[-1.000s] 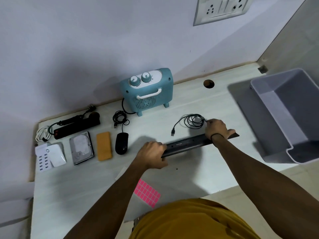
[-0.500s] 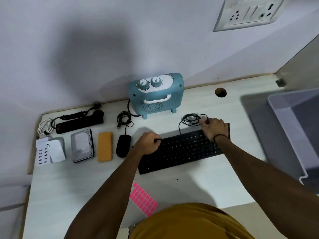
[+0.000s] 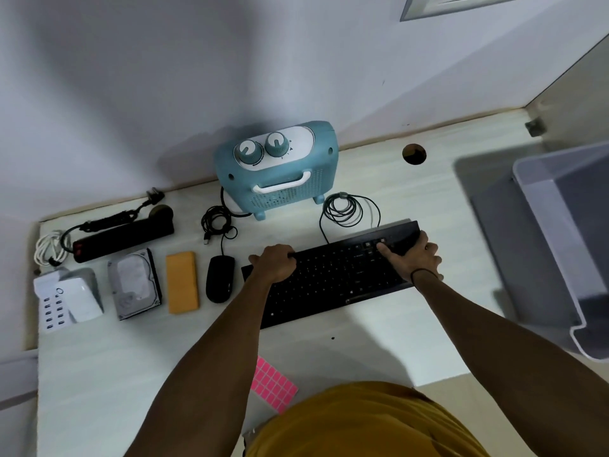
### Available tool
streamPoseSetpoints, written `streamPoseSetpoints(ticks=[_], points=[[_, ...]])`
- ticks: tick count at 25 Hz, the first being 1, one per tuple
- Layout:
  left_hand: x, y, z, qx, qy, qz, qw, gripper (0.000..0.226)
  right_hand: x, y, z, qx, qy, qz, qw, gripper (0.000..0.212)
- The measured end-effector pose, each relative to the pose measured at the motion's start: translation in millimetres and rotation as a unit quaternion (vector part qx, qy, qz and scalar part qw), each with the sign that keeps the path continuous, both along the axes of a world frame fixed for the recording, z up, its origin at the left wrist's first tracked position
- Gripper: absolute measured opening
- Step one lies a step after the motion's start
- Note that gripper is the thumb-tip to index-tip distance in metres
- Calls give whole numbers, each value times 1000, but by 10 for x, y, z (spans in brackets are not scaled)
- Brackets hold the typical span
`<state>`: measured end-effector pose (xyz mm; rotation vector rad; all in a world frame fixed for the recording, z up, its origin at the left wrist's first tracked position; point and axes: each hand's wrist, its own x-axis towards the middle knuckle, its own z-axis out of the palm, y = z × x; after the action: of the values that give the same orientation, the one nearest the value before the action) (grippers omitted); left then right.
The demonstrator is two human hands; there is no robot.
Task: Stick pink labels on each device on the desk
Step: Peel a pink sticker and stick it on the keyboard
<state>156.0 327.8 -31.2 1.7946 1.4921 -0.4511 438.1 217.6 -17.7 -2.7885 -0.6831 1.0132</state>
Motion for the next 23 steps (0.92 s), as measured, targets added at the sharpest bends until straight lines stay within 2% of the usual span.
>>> streamPoseSetpoints(ticks=[5,10,13,15,17,19,21,23], points=[[34,-194,-92,-3,-3,10,1000,41,65,-32,-126,-1,5,-18,1000,109],[-58,-244,-16,29,-28,50,998,36,36,-115,-64,-3,9,-20,1000,94],[38,-256,112,65,-39,63,995,34,-64,-193,40,48,-82,96,991,81],[194,-219,231,90,-48,33,994,35,-171,-123,143,115,-134,245,953,75],[381,-192,294,102,-41,18,994,34,-355,-6,252,106,-133,401,900,87],[549,-202,260,102,-28,69,992,32,-575,20,286,58,-113,498,858,113],[669,-148,240,90,-39,169,981,38,-709,-3,233,28,-108,549,828,135],[775,11,213,86,-42,210,973,47,-687,64,174,7,-123,569,813,149]])
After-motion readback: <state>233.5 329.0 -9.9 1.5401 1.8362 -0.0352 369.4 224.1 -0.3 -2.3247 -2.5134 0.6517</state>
